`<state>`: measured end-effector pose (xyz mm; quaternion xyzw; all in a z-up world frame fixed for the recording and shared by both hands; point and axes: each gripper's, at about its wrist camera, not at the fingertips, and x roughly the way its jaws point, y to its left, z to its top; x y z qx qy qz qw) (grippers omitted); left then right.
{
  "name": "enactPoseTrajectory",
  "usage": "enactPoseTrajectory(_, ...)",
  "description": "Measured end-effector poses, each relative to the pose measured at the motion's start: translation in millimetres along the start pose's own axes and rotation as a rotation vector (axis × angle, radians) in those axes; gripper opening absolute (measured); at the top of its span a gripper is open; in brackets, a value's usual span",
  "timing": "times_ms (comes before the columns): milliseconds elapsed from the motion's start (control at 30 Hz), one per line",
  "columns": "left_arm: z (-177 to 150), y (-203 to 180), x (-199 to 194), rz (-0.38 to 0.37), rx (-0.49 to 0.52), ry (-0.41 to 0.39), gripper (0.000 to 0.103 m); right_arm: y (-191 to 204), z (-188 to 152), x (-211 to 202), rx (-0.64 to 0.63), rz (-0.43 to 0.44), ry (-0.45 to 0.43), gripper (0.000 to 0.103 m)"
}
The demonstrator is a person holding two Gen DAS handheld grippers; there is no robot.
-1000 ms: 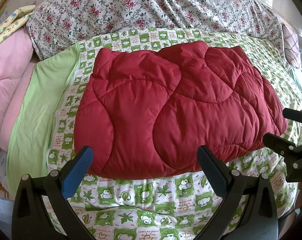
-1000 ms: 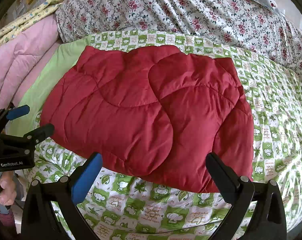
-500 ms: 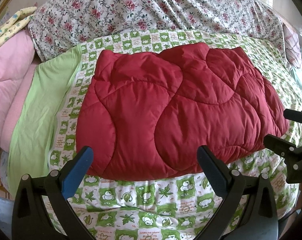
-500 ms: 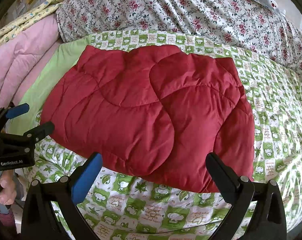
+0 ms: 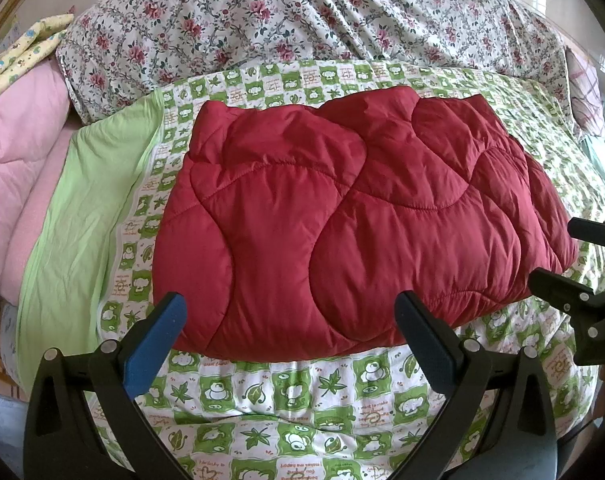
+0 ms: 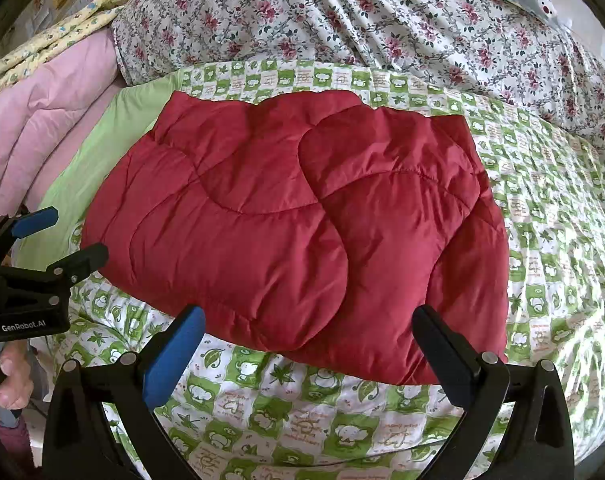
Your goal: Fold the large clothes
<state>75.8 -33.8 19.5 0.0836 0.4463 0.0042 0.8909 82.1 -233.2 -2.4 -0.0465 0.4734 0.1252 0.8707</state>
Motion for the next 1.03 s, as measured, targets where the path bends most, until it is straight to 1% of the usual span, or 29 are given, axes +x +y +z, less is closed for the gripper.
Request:
enactPoseTrajectory(867, 1.0, -1.1, 0.7, 0.007, 0.002, 0.007, 0.103, -6.9, -0.7, 1.9, 0.012, 0.001, 0.008, 0.103)
enactPoseTrajectory(1033, 2.6, 2.8, 3.7, -0.016, -0.005, 0.01, 0.103, -5.6, 0.1, 1.6, 0.009, 0.005, 0.004, 0.103)
